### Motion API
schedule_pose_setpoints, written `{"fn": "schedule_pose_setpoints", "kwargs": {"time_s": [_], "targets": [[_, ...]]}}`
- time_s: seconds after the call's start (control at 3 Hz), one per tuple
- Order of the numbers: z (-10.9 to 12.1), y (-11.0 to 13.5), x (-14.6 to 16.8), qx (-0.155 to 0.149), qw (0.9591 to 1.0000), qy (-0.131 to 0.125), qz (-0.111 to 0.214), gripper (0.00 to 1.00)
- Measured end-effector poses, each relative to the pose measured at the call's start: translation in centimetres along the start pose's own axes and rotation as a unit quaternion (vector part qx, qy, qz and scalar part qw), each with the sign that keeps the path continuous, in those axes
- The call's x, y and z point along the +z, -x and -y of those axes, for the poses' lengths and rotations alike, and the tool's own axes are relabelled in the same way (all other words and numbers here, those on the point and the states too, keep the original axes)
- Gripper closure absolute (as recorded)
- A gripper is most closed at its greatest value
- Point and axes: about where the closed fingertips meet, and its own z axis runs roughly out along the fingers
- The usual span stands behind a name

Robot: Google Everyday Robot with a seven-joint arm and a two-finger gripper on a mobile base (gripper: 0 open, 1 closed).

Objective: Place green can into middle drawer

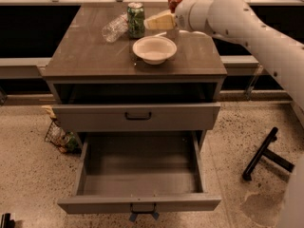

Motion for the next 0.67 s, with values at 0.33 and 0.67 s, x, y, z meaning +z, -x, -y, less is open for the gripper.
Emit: {"fn": "schedule_pose_setpoints", "kwargs": {"time_s": [0.33,0.67], "targets": [[-0.8,-0.2,3.7,-0.003,0.9998,0.018,0.010,0.00],[-2.4,0.2,7.1,-0.012,0.9978,0.064,0.016,0.00]]}}
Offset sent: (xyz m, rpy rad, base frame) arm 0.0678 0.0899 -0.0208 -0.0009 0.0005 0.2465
